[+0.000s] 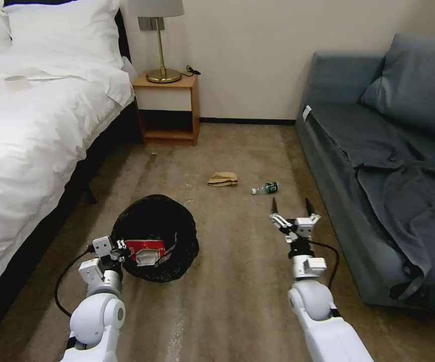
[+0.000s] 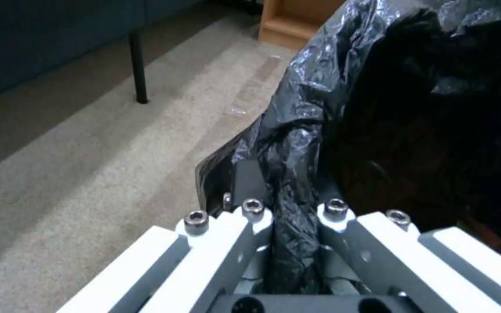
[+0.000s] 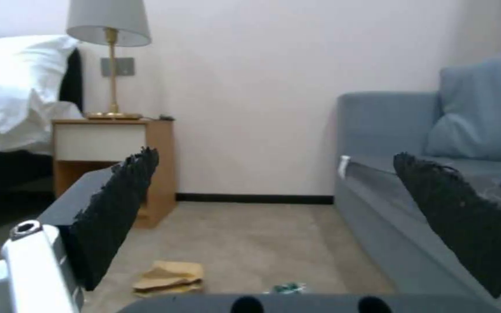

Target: Pick up the trash bin, then pick up the garbage on the floor and place it into the trash bin.

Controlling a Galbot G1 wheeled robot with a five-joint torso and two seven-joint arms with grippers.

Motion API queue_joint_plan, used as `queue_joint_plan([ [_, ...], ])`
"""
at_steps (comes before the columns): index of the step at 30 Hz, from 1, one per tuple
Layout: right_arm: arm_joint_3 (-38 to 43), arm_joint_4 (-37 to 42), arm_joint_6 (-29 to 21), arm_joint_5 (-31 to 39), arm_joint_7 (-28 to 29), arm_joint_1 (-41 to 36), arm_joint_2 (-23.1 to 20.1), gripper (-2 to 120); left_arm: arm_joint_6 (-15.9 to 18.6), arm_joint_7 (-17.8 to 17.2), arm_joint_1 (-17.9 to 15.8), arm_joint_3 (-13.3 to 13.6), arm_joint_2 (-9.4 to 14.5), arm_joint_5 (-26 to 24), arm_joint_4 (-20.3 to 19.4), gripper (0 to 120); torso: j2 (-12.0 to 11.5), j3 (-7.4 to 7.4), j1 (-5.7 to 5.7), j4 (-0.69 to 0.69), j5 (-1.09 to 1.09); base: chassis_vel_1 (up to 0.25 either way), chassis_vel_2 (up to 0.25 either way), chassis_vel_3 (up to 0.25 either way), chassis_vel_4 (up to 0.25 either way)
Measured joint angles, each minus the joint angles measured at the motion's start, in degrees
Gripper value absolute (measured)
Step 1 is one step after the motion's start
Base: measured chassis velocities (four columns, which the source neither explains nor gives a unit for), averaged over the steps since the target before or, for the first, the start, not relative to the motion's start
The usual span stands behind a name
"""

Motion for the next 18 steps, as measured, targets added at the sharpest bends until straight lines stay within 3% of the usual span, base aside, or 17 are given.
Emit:
queue_joint_plan([
  [8,4.15,-1.89,3.94,-1.1,-1.77,-3.25,0.73,100,-0.21,-0.11,-0.13,-0.1,0.16,-0.1,0.72,2,0.0,0.0,0.0,0.01,-0.01,0.0,0.0,0.0,0.0],
  [18,4.94,-2.47,4.16,-1.08,-2.23,-2.97,1.41,100,-0.29,-0.04,-0.17,-0.41,0.29,-0.27,0.74,2,0.0,0.0,0.0,0.01,-0.01,0.0,0.0,0.0,0.0],
])
